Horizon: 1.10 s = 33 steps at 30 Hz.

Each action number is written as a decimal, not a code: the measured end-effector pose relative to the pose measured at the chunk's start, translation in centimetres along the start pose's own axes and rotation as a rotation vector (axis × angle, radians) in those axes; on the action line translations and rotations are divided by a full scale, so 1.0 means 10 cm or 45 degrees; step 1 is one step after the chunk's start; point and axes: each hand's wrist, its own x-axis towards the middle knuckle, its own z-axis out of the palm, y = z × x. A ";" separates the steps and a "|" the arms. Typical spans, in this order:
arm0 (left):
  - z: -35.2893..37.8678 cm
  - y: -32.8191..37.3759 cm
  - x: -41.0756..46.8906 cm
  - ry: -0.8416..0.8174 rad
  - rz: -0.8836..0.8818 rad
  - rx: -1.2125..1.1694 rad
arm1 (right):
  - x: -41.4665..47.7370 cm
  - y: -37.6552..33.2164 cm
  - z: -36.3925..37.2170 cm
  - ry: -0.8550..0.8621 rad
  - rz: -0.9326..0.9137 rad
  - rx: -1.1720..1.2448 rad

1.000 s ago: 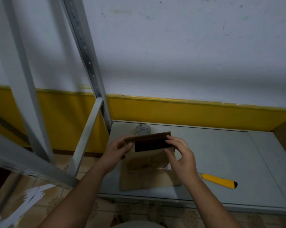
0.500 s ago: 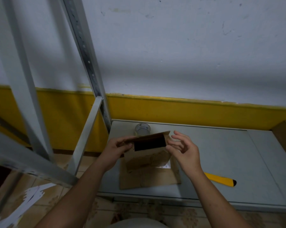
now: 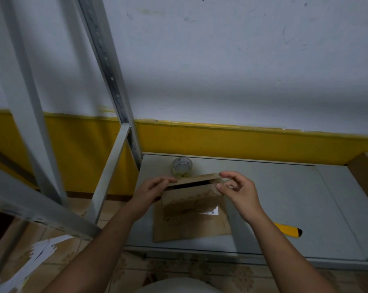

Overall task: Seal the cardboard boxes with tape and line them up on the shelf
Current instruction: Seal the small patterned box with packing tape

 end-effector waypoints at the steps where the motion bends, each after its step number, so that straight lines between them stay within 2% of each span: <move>1: 0.02 -0.03 -0.01 0.036 0.070 0.091 | 0.02 0.02 -0.01 0.018 -0.009 -0.045; 5: 0.09 -0.13 0.01 0.166 0.208 0.176 | 0.07 0.12 -0.01 0.119 0.002 -0.177; 8: 0.07 -0.15 0.01 0.173 0.225 0.230 | 0.09 0.13 0.06 0.122 0.082 -0.105; 13: 0.11 -0.15 0.01 0.190 0.192 0.221 | 0.15 0.23 0.18 0.023 0.370 0.144; 18: 0.19 -0.15 -0.05 0.205 0.129 0.203 | 0.07 0.32 0.20 -0.058 0.260 0.001; 22: 0.17 -0.09 -0.07 0.246 -0.221 0.071 | 0.07 0.26 0.07 -0.143 0.297 -0.092; 24: 0.11 -0.02 -0.11 0.130 -0.439 0.186 | 0.06 0.19 0.03 -0.193 0.323 -0.119; 26: 0.09 0.05 -0.14 -0.012 -0.571 0.141 | 0.04 0.14 0.03 -0.223 0.320 -0.125; 29: 0.09 0.15 -0.19 -0.050 -0.461 -0.131 | 0.01 0.12 0.03 -0.208 0.235 -0.045; 33: 0.06 0.23 -0.24 -0.030 -0.292 -0.121 | -0.12 0.07 0.01 -0.185 0.071 -0.026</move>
